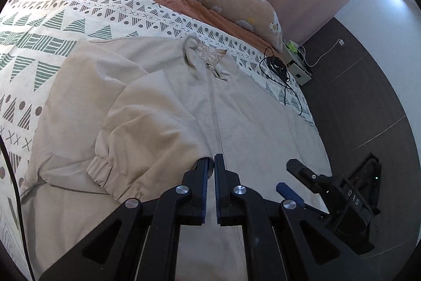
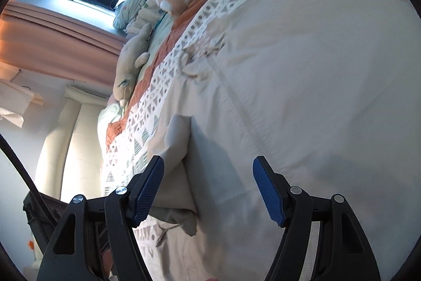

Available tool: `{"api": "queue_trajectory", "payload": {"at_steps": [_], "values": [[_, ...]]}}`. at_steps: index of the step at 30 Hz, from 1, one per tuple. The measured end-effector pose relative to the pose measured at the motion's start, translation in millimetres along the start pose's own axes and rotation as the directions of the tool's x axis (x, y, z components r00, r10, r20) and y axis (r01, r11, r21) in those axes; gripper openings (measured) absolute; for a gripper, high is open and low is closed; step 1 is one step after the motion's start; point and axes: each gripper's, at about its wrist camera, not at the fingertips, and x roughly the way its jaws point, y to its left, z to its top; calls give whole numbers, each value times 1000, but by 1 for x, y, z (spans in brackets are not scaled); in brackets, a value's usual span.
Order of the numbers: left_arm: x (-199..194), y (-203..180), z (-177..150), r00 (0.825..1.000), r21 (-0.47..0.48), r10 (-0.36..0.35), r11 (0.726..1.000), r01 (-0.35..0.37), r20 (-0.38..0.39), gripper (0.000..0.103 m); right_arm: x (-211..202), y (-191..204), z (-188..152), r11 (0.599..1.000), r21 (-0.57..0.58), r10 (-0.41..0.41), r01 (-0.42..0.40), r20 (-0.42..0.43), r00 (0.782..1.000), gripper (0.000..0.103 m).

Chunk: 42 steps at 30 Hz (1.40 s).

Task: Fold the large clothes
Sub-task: 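Lift the sleeve with the left gripper and lay it across the jacket body, then move the right gripper to the folded elastic cuff and grasp it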

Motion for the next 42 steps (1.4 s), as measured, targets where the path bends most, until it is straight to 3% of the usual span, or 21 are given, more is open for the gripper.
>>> {"api": "queue_trajectory", "payload": {"at_steps": [3,4,5,6,7,18,25,30,33,37,42], "values": [[-7,10,-7,999,-28,5,1000,-4,37,11,-16,-3,1,999,-18,-33,33,20,999,69],[-9,12,-8,999,-26,13,1000,-12,42,24,-19,-2,1,999,-25,-40,41,24,999,69],[-13,13,-7,999,-21,21,1000,-20,51,64,-21,-1,0,998,-36,-47,48,28,998,69],[-18,15,-8,997,-18,22,1000,-21,67,94,-23,2,-2,997,-49,-54,55,29,998,69],[-24,17,-8,994,-20,26,1000,-24,103,103,-23,7,-4,996,-68,-61,63,30,998,69],[-68,67,-12,971,-119,128,987,-105,202,103,-9,49,-23,960,-278,-26,25,0,1000,69],[-88,103,-19,949,-142,222,971,-193,225,103,26,77,-47,901,-435,-46,11,-70,996,69],[-98,122,-20,934,-114,260,964,-239,244,103,58,97,-66,838,-545,-112,28,-121,986,69],[-99,137,-20,939,-117,250,966,-229,234,103,82,104,-76,798,-600,-182,63,-140,973,69],[-97,153,-20,939,-130,269,961,-246,216,103,110,114,-95,729,-677,-285,105,-159,945,69],[-92,159,-21,930,-104,309,950,-293,202,94,139,110,-106,641,-750,-403,163,-148,903,68]]}}
